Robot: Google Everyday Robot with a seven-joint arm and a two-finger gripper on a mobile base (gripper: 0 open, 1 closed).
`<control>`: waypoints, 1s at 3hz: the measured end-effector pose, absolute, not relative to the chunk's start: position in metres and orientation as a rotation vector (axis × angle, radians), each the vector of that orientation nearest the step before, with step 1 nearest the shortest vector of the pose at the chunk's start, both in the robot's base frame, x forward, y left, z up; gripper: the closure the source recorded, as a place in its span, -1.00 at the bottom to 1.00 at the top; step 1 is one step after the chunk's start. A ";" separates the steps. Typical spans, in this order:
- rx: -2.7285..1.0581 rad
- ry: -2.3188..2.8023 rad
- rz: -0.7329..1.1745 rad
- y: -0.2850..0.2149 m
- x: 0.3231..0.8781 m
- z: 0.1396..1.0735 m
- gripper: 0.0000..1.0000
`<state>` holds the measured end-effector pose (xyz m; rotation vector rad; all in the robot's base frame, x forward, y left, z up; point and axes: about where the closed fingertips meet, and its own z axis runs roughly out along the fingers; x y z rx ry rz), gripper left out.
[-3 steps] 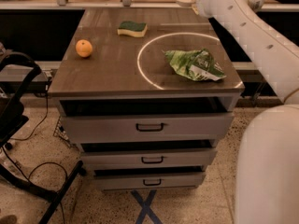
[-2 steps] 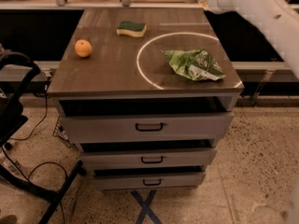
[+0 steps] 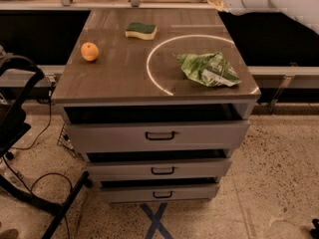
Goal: Move paper bowl near orange
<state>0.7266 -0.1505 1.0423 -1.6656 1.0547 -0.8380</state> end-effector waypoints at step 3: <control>-1.844 0.630 -0.677 -0.005 0.647 1.015 1.00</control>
Offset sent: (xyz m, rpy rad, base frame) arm -0.0931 0.1473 -0.0135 -0.0326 -0.0975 0.3959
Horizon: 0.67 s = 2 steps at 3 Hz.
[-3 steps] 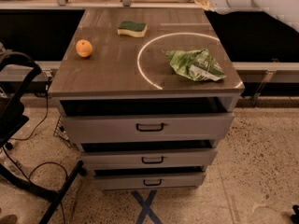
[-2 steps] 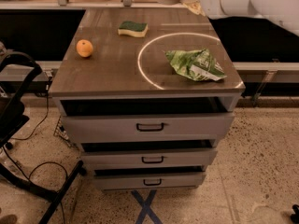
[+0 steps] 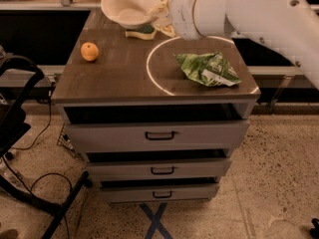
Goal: Move paper bowl near orange
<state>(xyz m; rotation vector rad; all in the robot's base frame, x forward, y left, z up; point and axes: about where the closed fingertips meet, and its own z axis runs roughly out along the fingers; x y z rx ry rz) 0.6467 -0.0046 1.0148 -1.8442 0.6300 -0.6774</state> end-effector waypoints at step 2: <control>-2.035 0.582 -0.533 0.050 0.642 0.940 1.00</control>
Offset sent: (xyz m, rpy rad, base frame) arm -0.0029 0.0675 -0.1087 -0.1550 0.2100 0.1304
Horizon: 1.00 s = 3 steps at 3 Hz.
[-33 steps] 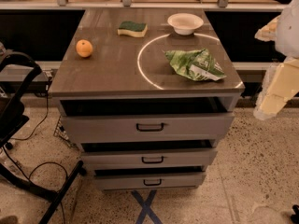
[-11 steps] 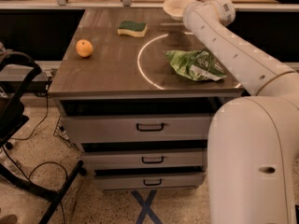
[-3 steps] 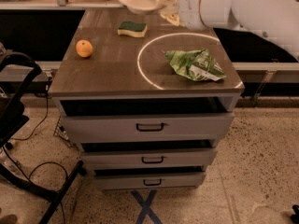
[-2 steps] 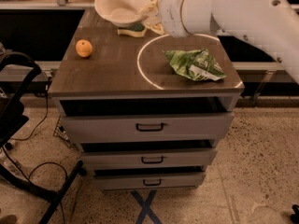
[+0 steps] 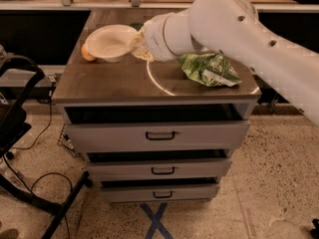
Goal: Move paper bowl near orange
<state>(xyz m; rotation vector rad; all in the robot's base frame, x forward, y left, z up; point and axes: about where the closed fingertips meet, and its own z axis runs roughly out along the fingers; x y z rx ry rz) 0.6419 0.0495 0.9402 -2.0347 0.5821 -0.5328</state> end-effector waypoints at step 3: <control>-2.149 0.693 -0.470 0.049 0.671 0.870 0.67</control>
Offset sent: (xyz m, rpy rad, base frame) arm 0.0435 -0.0110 -0.0968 -0.1211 0.1727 -0.0806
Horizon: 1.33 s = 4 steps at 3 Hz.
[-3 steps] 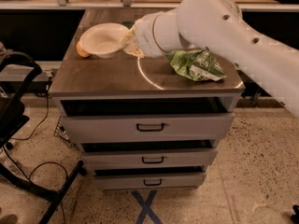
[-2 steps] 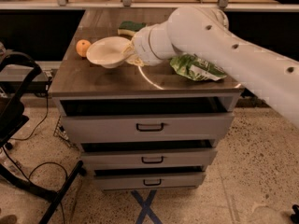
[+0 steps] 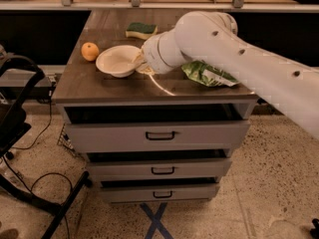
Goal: Move paper bowl near orange
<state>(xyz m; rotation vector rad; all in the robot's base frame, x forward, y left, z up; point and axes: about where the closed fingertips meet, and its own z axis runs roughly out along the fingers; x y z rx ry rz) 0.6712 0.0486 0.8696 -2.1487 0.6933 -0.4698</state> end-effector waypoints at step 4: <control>-2.155 0.684 -0.458 0.055 0.670 0.870 -1.00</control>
Offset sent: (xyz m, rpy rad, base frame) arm -0.0004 0.0014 -0.0009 -0.0004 0.0014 0.0025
